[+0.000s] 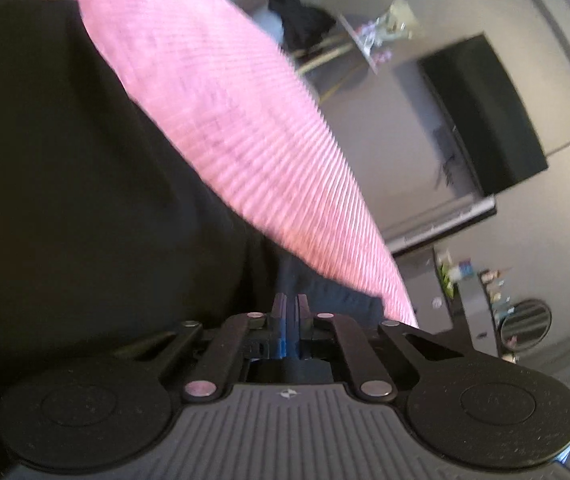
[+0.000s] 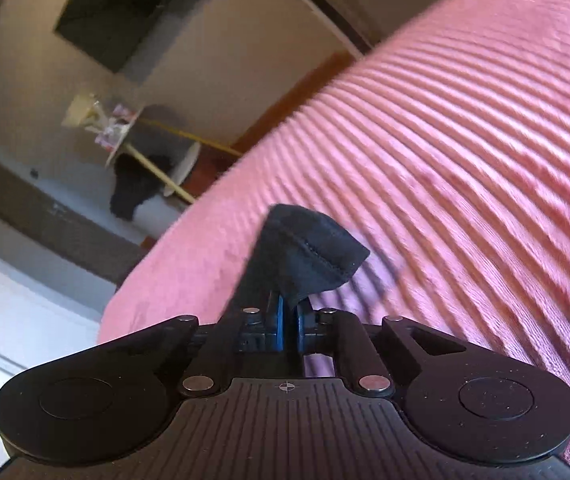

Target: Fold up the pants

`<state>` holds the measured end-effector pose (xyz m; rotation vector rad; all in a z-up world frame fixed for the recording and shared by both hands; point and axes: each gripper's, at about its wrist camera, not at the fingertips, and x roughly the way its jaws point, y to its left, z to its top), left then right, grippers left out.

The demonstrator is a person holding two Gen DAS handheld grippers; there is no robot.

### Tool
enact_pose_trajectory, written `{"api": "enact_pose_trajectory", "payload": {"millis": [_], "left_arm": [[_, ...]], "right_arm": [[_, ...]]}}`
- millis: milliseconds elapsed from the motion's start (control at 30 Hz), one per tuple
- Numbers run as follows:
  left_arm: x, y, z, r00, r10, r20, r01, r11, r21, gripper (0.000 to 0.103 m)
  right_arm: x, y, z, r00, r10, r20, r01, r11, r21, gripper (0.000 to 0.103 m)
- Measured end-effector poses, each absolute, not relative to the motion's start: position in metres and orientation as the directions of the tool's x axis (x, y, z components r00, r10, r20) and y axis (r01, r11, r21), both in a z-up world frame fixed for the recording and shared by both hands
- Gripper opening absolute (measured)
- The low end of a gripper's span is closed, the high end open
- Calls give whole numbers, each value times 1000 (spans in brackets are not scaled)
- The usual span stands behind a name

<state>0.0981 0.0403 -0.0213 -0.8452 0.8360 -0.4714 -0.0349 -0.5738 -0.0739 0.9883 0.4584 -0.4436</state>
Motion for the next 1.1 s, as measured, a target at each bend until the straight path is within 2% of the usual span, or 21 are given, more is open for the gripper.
{"api": "enact_pose_trajectory", "payload": {"millis": [133, 167, 233, 267, 367, 500, 567, 600, 633, 667, 700, 833, 900, 967, 1000, 1033, 1100], "left_arm": [[85, 62, -7, 672, -546, -500, 38, 700, -714, 5], [87, 63, -9, 660, -552, -510, 30, 698, -716, 15], [89, 57, -16, 616, -611, -497, 30, 649, -760, 70], [89, 51, -19, 604, -626, -493, 34, 638, -769, 76], [95, 31, -23, 558, -660, -503, 85, 648, -757, 79], [119, 5, -40, 480, -700, -529, 64, 629, -775, 82], [128, -6, -50, 443, -727, -525, 48, 604, -796, 82], [130, -9, -53, 450, -728, -518, 53, 600, -798, 74], [133, -14, -54, 457, -724, -517, 57, 604, -795, 61], [135, -15, -56, 454, -719, -526, 46, 609, -792, 22], [136, -15, -59, 450, -720, -529, 27, 602, -798, 5], [122, 4, -52, 509, -748, -427, 53, 522, -851, 5], [113, 20, -46, 543, -768, -340, 69, 444, -894, 5], [105, 38, -41, 572, -758, -314, 79, 432, -899, 8], [102, 44, -42, 575, -757, -311, 76, 428, -900, 27], [99, 51, -47, 570, -756, -322, 51, 424, -904, 58], [95, 61, -67, 558, -738, -378, -62, 417, -907, 92]], "right_arm": [[-23, -544, -37, 854, -142, -501, 473, 613, 633, 8], [-19, -535, -30, 861, -138, -490, 456, 637, 622, 8], [-16, -521, -20, 876, -121, -467, 420, 667, 615, 8], [-14, -515, -16, 882, -111, -458, 405, 676, 616, 8], [-13, -499, -6, 897, -82, -434, 359, 707, 610, 8], [-14, -478, 10, 909, -40, -414, 295, 763, 575, 7], [-16, -465, 19, 915, -11, -404, 250, 801, 544, 7], [-17, -456, 25, 917, 6, -400, 222, 824, 521, 7], [-18, -447, 30, 919, 28, -394, 189, 845, 501, 7], [-18, -435, 35, 919, 55, -389, 154, 860, 486, 7], [-18, -422, 40, 918, 90, -387, 111, 877, 467, 7], [-17, -360, 45, 874, 259, -412, -80, 912, 402, 7], [-10, -319, 33, 817, 345, -461, -173, 911, 375, 7], [0, -282, 13, 744, 400, -535, -232, 906, 354, 8], [5, -264, -1, 708, 418, -570, -256, 903, 345, 8], [11, -250, -16, 675, 427, -602, -266, 901, 341, 9], [26, -230, -47, 575, 419, -703, -230, 907, 353, 17]]}}
